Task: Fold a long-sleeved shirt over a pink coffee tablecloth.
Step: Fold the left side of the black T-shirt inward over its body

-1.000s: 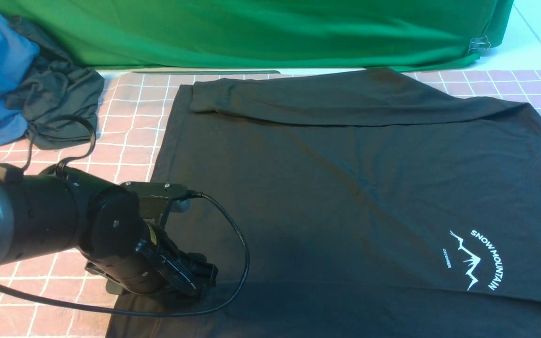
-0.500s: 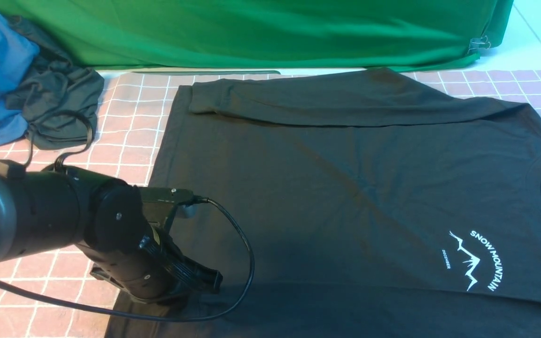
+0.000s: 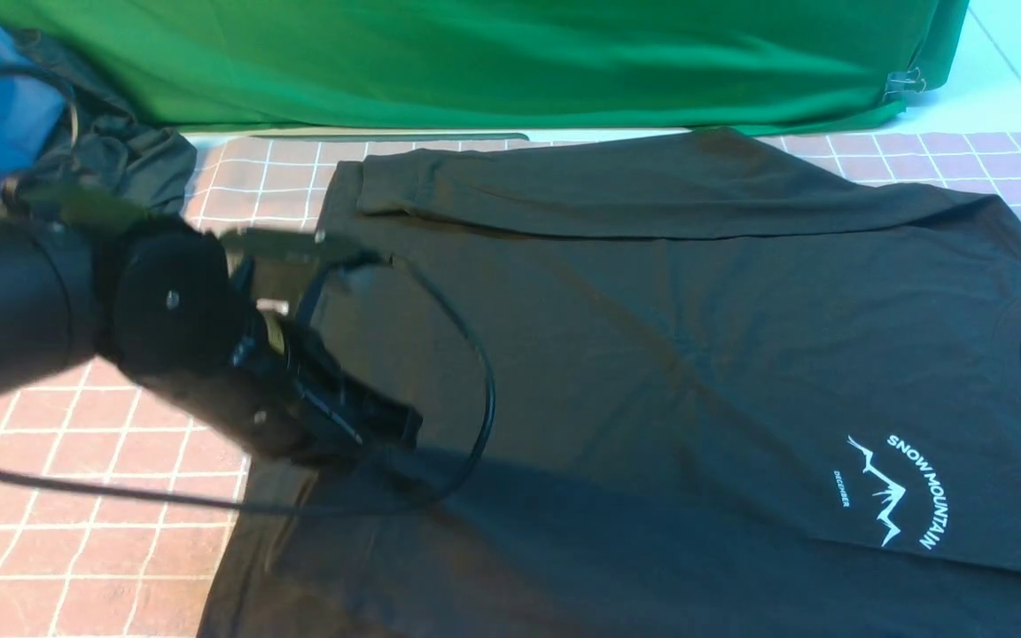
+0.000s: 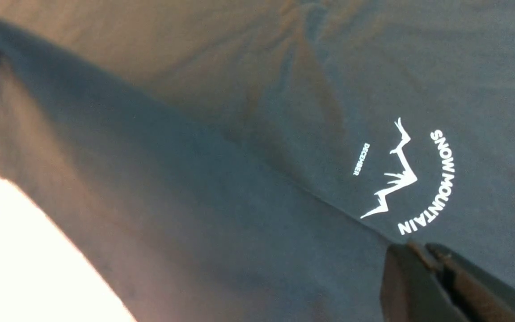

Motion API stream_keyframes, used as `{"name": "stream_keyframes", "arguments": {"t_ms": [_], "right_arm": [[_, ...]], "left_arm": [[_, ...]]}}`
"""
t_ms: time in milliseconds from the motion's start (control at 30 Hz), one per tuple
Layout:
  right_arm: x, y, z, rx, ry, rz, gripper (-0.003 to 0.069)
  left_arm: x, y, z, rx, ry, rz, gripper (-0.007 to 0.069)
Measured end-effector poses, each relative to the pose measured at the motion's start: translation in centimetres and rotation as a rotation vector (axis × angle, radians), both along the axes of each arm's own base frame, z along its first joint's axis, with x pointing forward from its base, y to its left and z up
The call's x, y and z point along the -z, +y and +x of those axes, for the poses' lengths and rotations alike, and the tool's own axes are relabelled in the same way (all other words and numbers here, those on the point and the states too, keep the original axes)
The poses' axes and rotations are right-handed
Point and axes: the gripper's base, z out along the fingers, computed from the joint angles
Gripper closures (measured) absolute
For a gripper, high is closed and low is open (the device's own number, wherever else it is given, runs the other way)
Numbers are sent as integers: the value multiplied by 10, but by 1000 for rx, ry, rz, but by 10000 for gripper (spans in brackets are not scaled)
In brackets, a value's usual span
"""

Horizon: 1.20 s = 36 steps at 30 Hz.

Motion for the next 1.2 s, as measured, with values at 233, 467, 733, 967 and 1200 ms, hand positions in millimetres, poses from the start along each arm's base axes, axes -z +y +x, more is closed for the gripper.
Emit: {"name": "stream_keyframes", "arguments": {"t_ms": [233,467,733,967,1200], "right_arm": [[-1,0,1,2,-17,6,587],[-2,1,2,5,-33,11,587],[-2,1,3,6,-39,13,581],[-2,1,3,6,-39,14,568],[-3,1,3,6,-43,15,568]], "left_arm": [[-7,-5,23,36,-85,46,593],[3,-13,45,55,-106,68,593],[13,-16,58,46,-109,92,593],[10,-10,62,13,-160,155,593],[5,-15,70,45,-268,112,593]]}}
